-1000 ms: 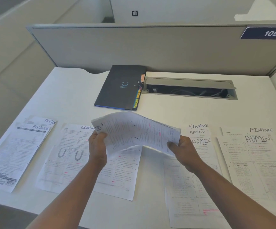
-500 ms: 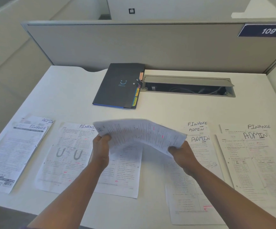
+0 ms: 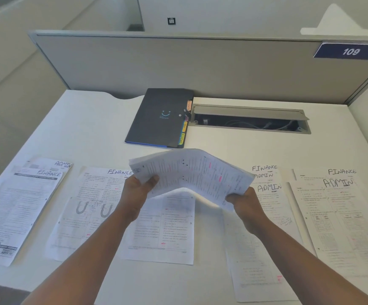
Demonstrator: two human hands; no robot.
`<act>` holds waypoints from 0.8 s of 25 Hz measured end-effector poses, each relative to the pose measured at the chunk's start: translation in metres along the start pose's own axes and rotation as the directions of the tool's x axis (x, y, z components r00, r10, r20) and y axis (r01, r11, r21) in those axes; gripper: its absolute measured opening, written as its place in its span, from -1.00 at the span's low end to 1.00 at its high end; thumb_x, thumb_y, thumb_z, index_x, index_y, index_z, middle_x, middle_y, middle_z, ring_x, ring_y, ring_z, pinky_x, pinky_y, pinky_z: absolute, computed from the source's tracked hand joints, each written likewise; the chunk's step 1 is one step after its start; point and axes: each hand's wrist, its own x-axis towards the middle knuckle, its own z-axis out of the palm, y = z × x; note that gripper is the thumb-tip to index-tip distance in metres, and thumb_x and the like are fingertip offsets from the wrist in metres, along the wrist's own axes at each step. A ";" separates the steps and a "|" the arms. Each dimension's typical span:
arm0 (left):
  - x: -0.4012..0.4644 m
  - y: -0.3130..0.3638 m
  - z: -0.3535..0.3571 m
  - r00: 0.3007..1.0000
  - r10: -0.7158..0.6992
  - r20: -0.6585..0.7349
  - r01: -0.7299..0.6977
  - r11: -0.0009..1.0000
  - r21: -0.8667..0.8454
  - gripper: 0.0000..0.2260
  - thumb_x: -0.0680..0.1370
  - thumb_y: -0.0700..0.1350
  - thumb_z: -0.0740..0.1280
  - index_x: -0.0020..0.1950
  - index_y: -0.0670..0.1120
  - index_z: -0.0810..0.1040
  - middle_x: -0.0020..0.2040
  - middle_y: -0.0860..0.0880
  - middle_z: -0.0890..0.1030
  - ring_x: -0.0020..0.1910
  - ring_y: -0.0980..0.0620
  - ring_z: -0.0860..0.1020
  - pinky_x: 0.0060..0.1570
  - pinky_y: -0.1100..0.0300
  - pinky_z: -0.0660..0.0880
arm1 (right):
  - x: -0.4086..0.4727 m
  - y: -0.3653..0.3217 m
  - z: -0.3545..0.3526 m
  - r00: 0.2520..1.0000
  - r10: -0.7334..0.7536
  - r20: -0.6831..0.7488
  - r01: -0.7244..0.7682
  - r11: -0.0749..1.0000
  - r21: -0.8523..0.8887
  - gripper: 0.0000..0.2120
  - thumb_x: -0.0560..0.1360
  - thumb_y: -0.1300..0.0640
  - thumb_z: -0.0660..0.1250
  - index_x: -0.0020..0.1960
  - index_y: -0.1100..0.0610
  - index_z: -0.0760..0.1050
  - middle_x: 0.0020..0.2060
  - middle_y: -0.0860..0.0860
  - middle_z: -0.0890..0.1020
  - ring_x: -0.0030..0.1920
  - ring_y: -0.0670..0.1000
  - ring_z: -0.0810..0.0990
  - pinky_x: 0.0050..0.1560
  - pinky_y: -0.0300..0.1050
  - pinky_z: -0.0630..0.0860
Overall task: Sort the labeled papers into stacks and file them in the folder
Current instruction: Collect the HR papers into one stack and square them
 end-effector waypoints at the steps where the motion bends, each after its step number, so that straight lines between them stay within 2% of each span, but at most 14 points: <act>1: 0.005 0.006 -0.004 1.000 0.023 0.001 -0.023 0.999 0.030 -0.87 0.57 -0.12 0.51 -0.06 0.13 0.75 -0.05 0.12 0.77 -0.07 0.12 0.71 -0.03 0.10 0.58 | -0.001 -0.004 0.003 1.000 -0.005 -0.005 0.005 1.000 0.008 -0.67 0.49 0.42 0.30 -0.06 0.01 0.63 -0.21 -0.11 0.71 -0.09 0.01 0.63 -0.20 -0.14 0.45; 4: 0.021 0.029 -0.020 0.997 0.081 0.006 -0.081 0.991 0.102 -0.90 0.60 -0.12 0.48 -0.03 0.10 0.71 -0.09 0.18 0.76 -0.14 0.17 0.71 -0.14 0.17 0.59 | -0.006 -0.018 0.019 0.999 -0.031 -0.024 0.032 0.999 0.019 -0.67 0.50 0.43 0.29 -0.03 0.02 0.65 -0.20 -0.15 0.74 -0.06 -0.02 0.67 -0.20 -0.18 0.50; 7: 0.039 0.053 -0.042 0.989 0.137 0.047 -0.143 0.980 0.140 -0.91 0.62 -0.11 0.46 0.02 0.10 0.67 -0.09 0.24 0.75 -0.16 0.22 0.71 -0.24 0.31 0.58 | -0.010 -0.034 0.037 0.994 -0.109 0.011 0.108 0.991 0.075 -0.68 0.57 0.38 0.32 0.11 0.00 0.64 0.00 -0.10 0.76 0.01 -0.02 0.73 -0.16 -0.23 0.62; 8: 0.045 0.061 -0.049 0.987 0.152 0.057 -0.159 0.975 0.157 -0.92 0.63 -0.10 0.45 0.02 0.10 0.67 -0.10 0.26 0.74 -0.15 0.20 0.71 -0.25 0.32 0.57 | -0.009 -0.041 0.042 0.989 -0.144 -0.017 0.145 0.983 0.113 -0.68 0.58 0.37 0.33 0.18 0.01 0.62 0.05 -0.08 0.76 0.05 -0.01 0.73 -0.09 -0.17 0.64; 10: 0.058 0.075 -0.064 0.979 0.180 0.093 -0.195 0.959 0.207 -0.91 0.63 -0.08 0.45 -0.02 0.13 0.67 -0.12 0.29 0.73 -0.14 0.19 0.68 -0.23 0.26 0.55 | -0.010 -0.057 0.056 0.962 -0.212 -0.171 0.231 0.968 0.101 -0.61 0.56 0.35 0.39 0.31 0.02 0.52 0.12 -0.08 0.72 0.12 -0.01 0.70 0.08 -0.02 0.63; 12: 0.068 0.090 -0.075 0.969 0.207 0.132 -0.236 0.938 0.256 -0.88 0.63 -0.07 0.43 -0.05 0.15 0.66 -0.14 0.30 0.72 -0.11 0.14 0.66 -0.20 0.18 0.53 | -0.013 -0.075 0.068 0.906 -0.309 -0.288 0.294 0.951 -0.094 -0.41 0.52 0.26 0.48 0.45 -0.05 0.38 0.25 -0.17 0.61 0.23 -0.11 0.60 0.23 -0.04 0.51; 15: 0.083 0.106 -0.091 0.952 0.250 0.180 -0.298 0.894 0.336 -0.89 0.63 -0.07 0.40 -0.06 0.12 0.66 -0.12 0.18 0.72 -0.07 0.05 0.64 -0.16 0.13 0.52 | -0.023 -0.098 0.084 0.846 -0.449 -0.288 0.316 0.857 -0.406 -0.22 0.50 0.13 0.50 0.61 -0.04 0.22 0.49 -0.11 0.43 0.45 -0.05 0.39 0.42 -0.05 0.31; 17: 0.089 0.116 -0.096 0.929 0.294 0.225 -0.363 0.842 0.399 -0.91 0.62 -0.05 0.37 -0.06 0.07 0.66 -0.08 0.14 0.70 -0.08 0.03 0.63 -0.16 0.13 0.50 | -0.030 -0.109 0.090 0.772 -0.570 -0.281 0.346 0.747 -0.567 -0.25 0.51 0.11 0.49 0.61 0.00 0.25 0.50 -0.04 0.45 0.48 0.02 0.38 0.48 0.05 0.30; 18: 0.090 0.121 -0.097 0.915 0.312 0.256 -0.396 0.820 0.414 -0.91 0.61 -0.04 0.36 -0.06 0.07 0.65 -0.08 0.13 0.69 -0.08 0.03 0.62 -0.16 0.14 0.49 | -0.032 -0.114 0.093 0.746 -0.618 -0.248 0.357 0.686 -0.634 -0.33 0.52 0.10 0.48 0.58 0.03 0.32 0.44 -0.02 0.52 0.43 0.05 0.44 0.43 0.07 0.35; 20: 0.089 0.134 -0.093 0.886 0.334 0.322 -0.452 0.779 0.435 -0.86 0.63 -0.05 0.37 -0.10 0.14 0.64 -0.09 0.13 0.68 -0.09 0.04 0.62 -0.17 0.15 0.49 | -0.037 -0.123 0.098 0.786 -0.602 -0.139 0.373 0.643 -0.669 -0.55 0.59 0.09 0.39 0.46 0.01 0.47 0.29 -0.03 0.64 0.26 0.06 0.58 0.20 -0.04 0.46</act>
